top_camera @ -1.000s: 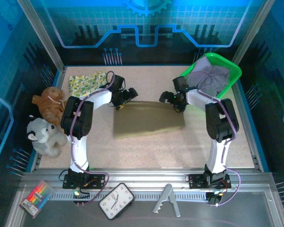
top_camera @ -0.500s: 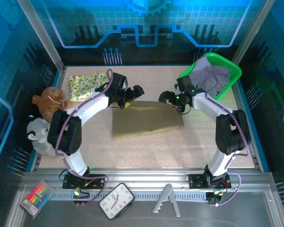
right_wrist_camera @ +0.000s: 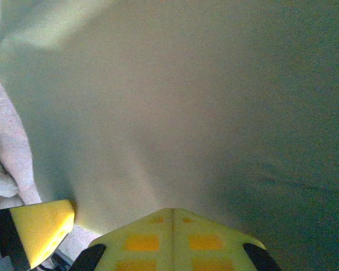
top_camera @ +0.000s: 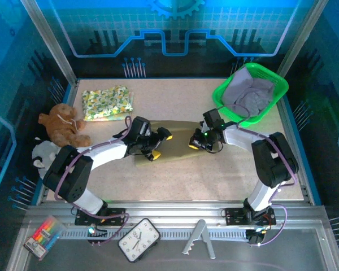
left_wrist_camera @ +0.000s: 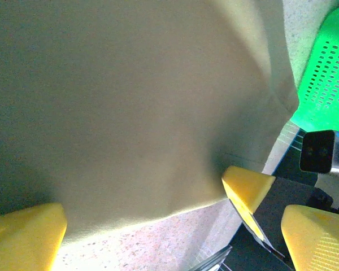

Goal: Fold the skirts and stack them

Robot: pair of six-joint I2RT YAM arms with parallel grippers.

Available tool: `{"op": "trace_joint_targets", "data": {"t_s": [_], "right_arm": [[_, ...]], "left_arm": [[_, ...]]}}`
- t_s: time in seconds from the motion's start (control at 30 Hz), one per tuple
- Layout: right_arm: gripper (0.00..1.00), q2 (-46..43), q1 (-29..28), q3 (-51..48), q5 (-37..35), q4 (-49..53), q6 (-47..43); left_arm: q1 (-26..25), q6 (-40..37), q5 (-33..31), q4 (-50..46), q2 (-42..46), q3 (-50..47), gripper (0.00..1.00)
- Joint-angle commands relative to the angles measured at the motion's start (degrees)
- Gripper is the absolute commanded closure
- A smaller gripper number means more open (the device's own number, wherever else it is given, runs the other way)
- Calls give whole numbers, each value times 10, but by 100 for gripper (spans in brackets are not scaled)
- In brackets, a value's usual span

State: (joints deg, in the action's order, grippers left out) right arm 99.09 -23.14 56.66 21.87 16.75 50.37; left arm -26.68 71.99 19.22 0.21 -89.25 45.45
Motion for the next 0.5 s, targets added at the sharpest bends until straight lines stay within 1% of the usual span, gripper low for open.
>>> {"op": "trace_joint_targets", "data": {"t_s": [0.0, 0.07, 0.1, 0.2, 0.27, 0.3, 0.4, 0.47], "right_arm": [[100, 35, 3, -5, -15, 1, -9], [100, 42, 8, -5, -36, 17, -23], [100, 42, 12, -6, -46, 24, -32], [100, 36, 28, -13, -70, 48, -57], [100, 29, 44, -19, -90, 63, -74], [97, 26, 52, -22, -106, 73, -82], [85, 20, 77, -27, -133, 96, -105], [79, 14, 93, -35, -114, 84, -113]], "left_arm": [[6, -20, -40, -35, -16, -11, 1], [14, -50, -82, -89, -25, -15, 1], [20, -60, -95, -100, -29, -24, 1], [40, -67, -92, -91, -39, -56, 1], [42, -69, -92, -91, -46, -66, 1], [42, -71, -92, -93, -50, -66, 1], [42, -67, -91, -90, -56, -72, 1], [43, -67, -89, -86, -55, -71, 1]]}}
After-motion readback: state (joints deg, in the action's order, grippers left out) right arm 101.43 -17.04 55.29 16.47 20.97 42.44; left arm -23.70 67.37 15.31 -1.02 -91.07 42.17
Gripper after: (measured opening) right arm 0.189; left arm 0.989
